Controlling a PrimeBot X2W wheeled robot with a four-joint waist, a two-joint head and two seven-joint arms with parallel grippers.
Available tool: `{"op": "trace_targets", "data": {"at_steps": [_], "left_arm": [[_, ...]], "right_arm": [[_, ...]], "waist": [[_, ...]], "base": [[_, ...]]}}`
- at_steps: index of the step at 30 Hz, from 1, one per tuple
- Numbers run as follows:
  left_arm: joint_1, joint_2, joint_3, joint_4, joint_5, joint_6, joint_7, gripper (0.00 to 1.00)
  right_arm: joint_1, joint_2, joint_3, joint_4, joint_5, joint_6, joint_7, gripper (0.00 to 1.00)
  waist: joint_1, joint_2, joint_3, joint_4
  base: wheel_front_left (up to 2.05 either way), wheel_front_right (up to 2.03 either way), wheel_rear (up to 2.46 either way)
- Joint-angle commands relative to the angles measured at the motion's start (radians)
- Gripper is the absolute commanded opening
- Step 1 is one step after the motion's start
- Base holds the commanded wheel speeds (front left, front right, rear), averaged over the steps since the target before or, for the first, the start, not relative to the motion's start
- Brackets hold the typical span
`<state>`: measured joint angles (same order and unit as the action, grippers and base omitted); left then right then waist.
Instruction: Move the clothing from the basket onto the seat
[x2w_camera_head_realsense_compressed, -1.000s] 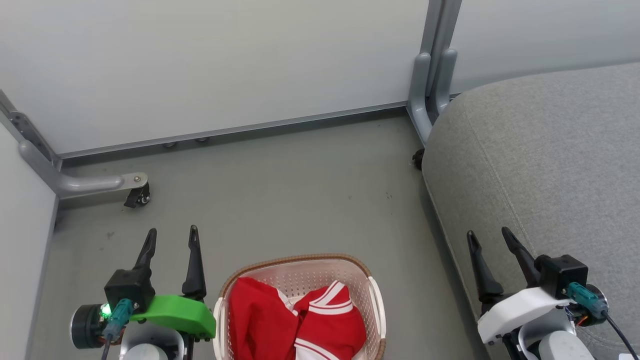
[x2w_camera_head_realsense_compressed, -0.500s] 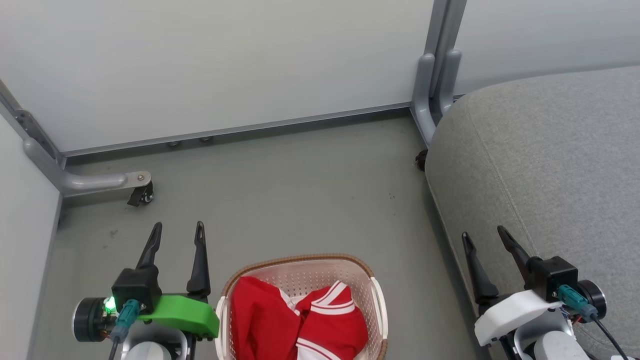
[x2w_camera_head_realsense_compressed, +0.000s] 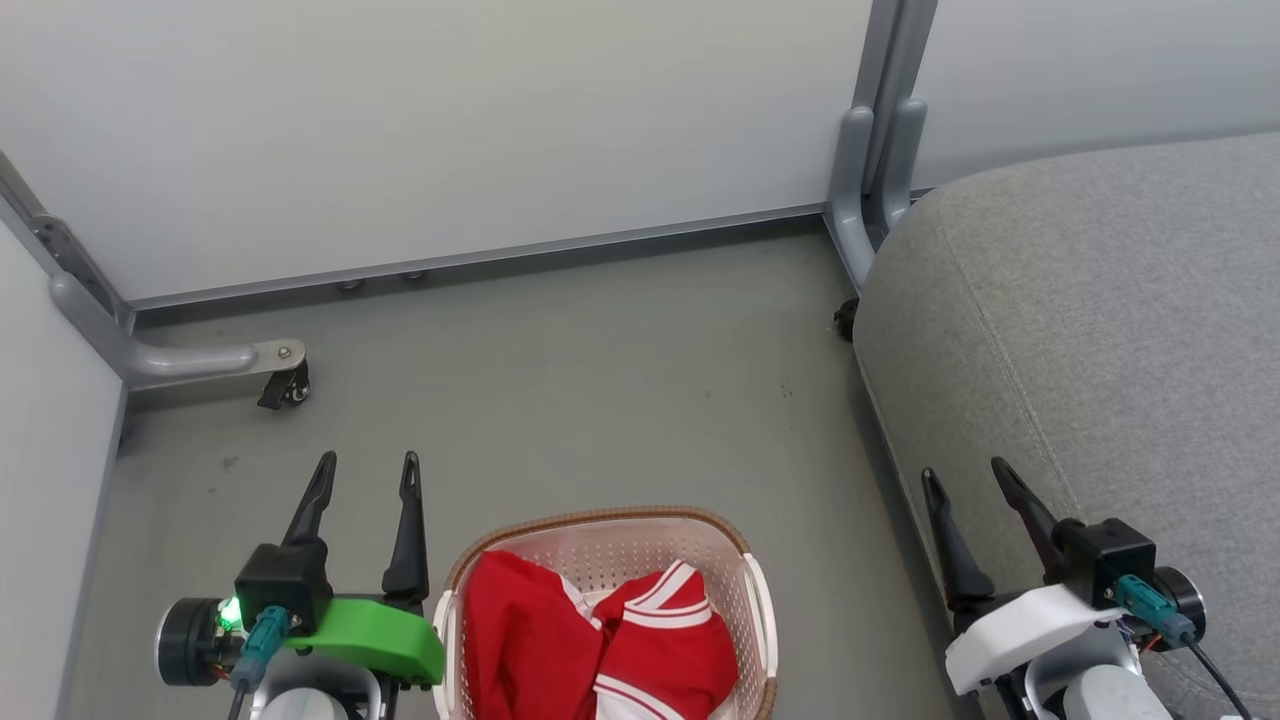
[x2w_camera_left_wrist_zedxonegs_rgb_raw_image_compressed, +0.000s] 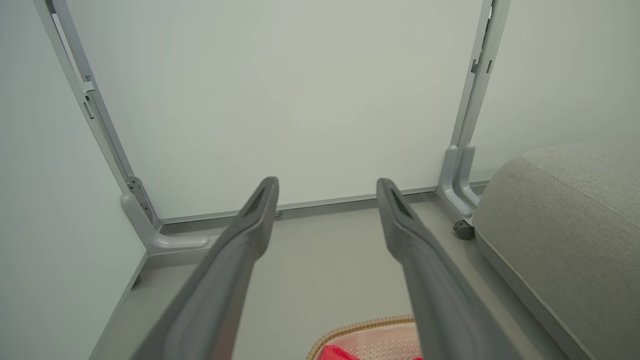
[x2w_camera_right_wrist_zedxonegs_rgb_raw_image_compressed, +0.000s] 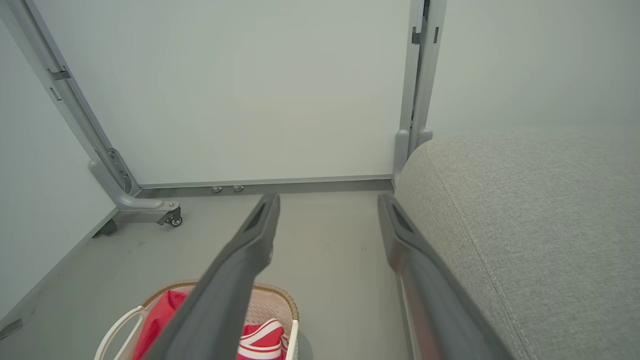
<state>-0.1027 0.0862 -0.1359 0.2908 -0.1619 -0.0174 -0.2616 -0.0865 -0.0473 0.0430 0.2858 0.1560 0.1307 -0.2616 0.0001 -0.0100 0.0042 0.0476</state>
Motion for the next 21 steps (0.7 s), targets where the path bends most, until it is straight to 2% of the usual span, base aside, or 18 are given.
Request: {"op": "trace_targets", "data": {"at_steps": [1,21], "left_arm": [[-0.015,-0.002,0.002,0.002,0.013,-0.003,-0.005,1.00],[-0.043,-0.010,0.019,0.019,0.026,-0.032,-0.005,1.00]], "right_arm": [[-0.010,-0.006,0.002,0.004,-0.007,0.000,-0.005,1.00],[-0.032,-0.005,0.025,-0.019,0.009,0.000,-0.005,1.00]], "waist": [[-0.0001,0.0100,0.001,0.001],[-0.0001,0.0100,0.050,-0.020]], "base": [[0.00,0.00,0.00],[0.00,0.00,0.00]]}}
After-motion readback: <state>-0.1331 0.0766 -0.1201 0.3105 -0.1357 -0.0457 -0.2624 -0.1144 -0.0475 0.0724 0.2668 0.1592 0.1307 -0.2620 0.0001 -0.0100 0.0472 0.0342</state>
